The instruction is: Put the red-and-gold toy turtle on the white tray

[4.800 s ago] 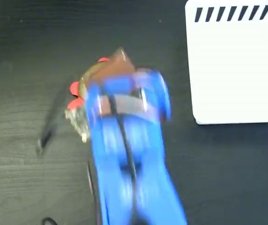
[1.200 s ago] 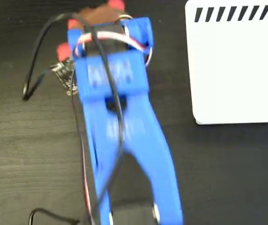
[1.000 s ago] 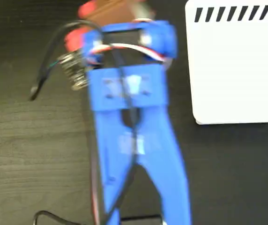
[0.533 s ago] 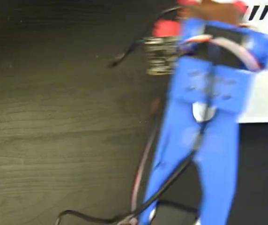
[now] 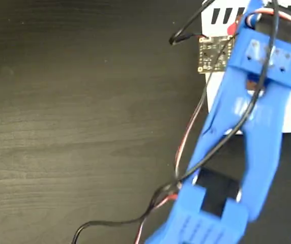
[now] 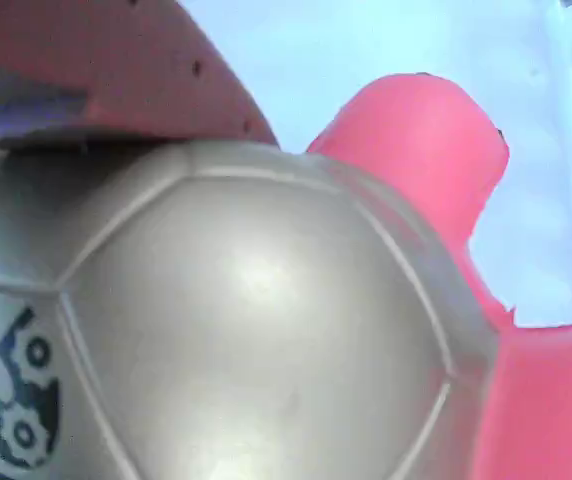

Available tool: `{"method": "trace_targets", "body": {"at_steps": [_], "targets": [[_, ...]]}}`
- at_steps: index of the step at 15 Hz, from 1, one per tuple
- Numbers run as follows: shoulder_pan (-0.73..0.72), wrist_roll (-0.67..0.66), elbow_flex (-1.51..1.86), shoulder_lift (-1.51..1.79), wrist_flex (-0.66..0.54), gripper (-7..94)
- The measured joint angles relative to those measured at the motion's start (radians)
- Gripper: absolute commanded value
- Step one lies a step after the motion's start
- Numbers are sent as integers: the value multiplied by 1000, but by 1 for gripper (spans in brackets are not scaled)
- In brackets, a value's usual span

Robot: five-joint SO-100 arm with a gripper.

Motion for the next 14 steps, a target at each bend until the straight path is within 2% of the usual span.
{"method": "trace_targets", "body": {"at_steps": [5,7,9,10,12,14], "targets": [[41,0,-6,-86,-77,1],[52,0,-23,-109,-81,9],[44,0,-23,-112,-81,27],[44,-5,-23,-112,-81,42],[46,-18,-23,-112,-81,56],[48,-18,-23,-112,-81,61]]}}
